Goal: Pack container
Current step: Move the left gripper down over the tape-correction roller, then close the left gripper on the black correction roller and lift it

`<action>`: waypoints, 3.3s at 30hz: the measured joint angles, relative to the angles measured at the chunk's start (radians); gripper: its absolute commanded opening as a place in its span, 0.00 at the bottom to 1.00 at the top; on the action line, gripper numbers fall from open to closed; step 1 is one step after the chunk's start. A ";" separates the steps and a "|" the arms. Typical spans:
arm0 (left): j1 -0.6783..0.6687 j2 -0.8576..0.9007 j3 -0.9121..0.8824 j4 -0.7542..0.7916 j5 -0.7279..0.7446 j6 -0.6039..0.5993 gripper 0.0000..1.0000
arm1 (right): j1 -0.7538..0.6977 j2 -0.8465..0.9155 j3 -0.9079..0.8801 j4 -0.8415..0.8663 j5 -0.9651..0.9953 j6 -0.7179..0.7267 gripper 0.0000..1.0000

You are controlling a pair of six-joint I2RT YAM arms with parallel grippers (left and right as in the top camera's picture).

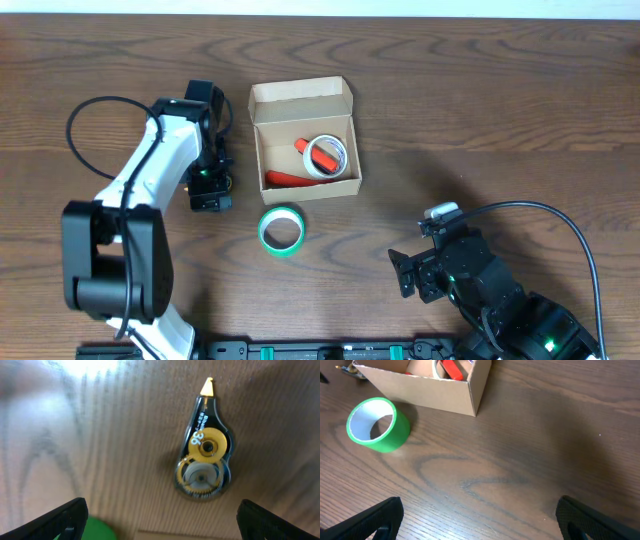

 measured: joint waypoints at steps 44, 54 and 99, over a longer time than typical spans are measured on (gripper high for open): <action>0.077 0.124 0.000 0.148 0.082 0.217 0.92 | 0.000 0.000 0.000 0.000 0.000 0.000 0.99; 0.077 0.145 0.000 0.149 0.104 0.227 0.74 | 0.000 0.000 0.000 0.000 0.000 0.000 0.99; 0.077 0.016 0.000 0.149 0.122 0.232 0.49 | 0.000 0.000 0.000 0.000 0.000 0.000 0.99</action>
